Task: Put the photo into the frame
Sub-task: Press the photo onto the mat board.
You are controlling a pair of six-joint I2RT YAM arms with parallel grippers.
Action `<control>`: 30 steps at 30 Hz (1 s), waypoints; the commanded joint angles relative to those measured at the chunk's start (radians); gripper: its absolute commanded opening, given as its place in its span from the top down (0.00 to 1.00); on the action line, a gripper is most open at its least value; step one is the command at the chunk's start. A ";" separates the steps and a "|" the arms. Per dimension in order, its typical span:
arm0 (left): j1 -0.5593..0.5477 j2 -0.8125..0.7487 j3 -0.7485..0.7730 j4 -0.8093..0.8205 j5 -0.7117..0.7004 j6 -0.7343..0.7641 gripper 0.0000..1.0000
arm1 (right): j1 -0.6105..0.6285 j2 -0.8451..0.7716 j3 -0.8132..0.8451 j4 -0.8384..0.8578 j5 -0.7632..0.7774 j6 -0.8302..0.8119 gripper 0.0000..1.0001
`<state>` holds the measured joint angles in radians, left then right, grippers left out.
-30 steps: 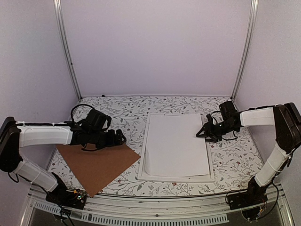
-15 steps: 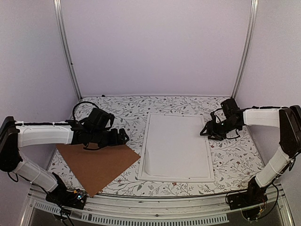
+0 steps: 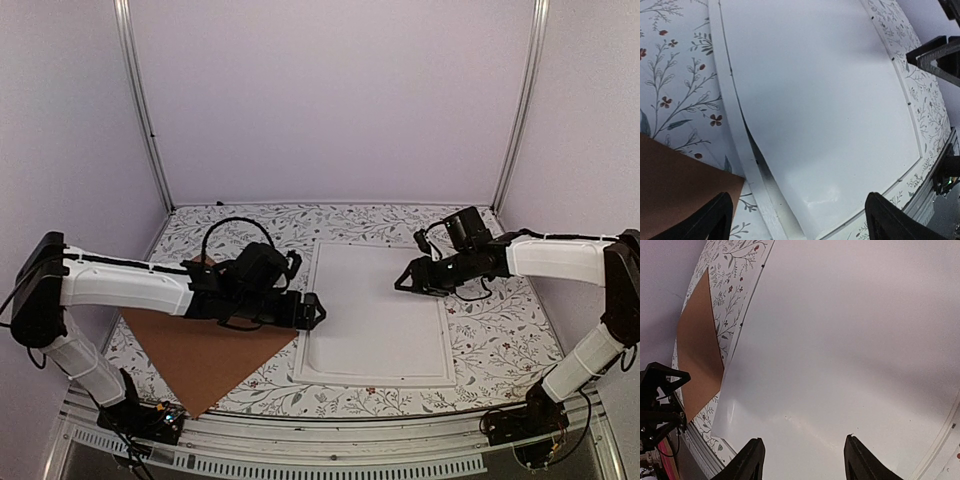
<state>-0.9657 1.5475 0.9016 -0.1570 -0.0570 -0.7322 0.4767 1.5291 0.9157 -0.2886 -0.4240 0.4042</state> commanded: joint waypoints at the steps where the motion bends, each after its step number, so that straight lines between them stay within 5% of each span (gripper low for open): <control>1: -0.094 0.090 0.083 0.028 -0.005 0.029 0.06 | 0.014 0.026 -0.028 0.070 -0.018 0.019 0.42; 12: -0.182 0.274 0.213 -0.007 0.003 0.049 0.08 | 0.014 0.112 -0.087 0.108 -0.029 0.027 0.44; 30: -0.195 0.330 0.178 -0.024 -0.007 0.025 0.10 | -0.014 0.155 -0.089 0.056 0.025 -0.008 0.44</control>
<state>-1.1446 1.8687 1.0973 -0.1738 -0.0574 -0.7002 0.4786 1.6714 0.8242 -0.2108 -0.4305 0.4187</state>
